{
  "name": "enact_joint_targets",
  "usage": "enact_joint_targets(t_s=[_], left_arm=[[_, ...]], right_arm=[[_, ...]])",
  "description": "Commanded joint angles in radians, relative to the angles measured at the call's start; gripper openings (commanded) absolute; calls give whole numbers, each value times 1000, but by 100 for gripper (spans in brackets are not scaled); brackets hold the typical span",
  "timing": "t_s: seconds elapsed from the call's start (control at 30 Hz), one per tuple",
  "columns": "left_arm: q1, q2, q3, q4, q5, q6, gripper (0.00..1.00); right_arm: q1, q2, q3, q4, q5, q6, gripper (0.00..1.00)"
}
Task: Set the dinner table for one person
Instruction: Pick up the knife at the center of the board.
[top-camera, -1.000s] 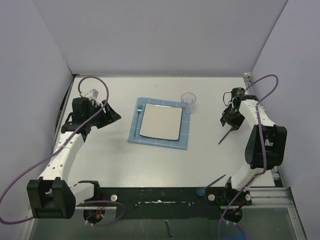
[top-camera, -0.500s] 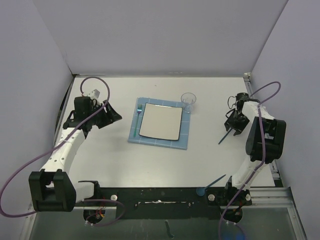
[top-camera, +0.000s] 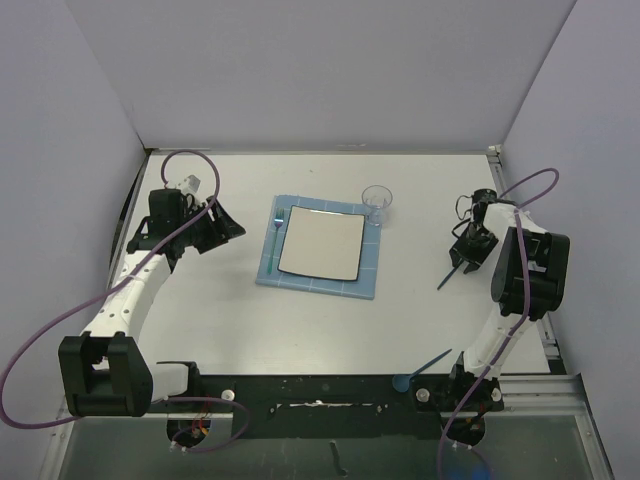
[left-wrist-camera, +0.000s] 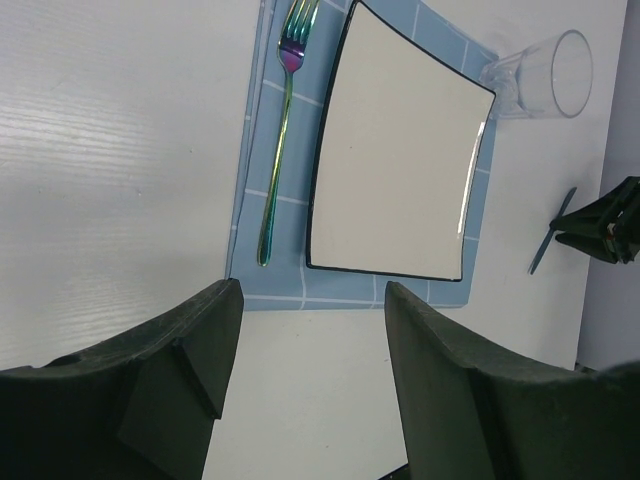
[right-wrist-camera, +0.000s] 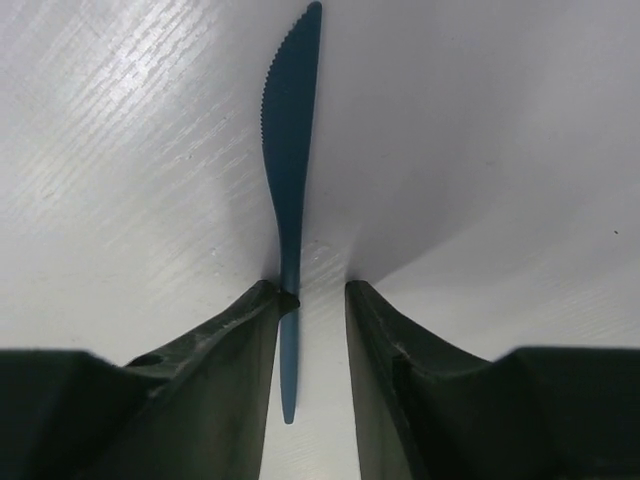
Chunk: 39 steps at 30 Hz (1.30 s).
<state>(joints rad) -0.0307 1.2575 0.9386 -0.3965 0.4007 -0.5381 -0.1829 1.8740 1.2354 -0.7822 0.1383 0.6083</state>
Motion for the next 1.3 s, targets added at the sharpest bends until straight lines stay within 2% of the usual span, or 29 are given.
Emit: enact_joint_targets(t_s=[0.0,0.03,0.1,0.3,0.53,0.73,0.9,1.27], left_arm=[[5,8,53,56,20,-6,57],[5,8,53,56,22,-8,57],[5,6,55,56,26,-9,57],[5,-17,51,41,15,-4,57],[5,-46,30,45,21,-17,57],[9,-71,28,43,19,-15,57],[11,-82,30,42,21,-17,57],[24,-104,32,13,18,2,57]], right_arm=[[9,61,-3,36,-5,-1,28],[14,66,0,37,-8,-2,14],[27,76,11,36,-13,-5,0],[78,71,29,24,-13,-1,0],[205,-53,107,-15,-1,-35,0],[317,-102,190,-29,-106,-94,0],[401,-72,227,-19,-144,-61,0],[591,77,373,-39,-122,9,0]])
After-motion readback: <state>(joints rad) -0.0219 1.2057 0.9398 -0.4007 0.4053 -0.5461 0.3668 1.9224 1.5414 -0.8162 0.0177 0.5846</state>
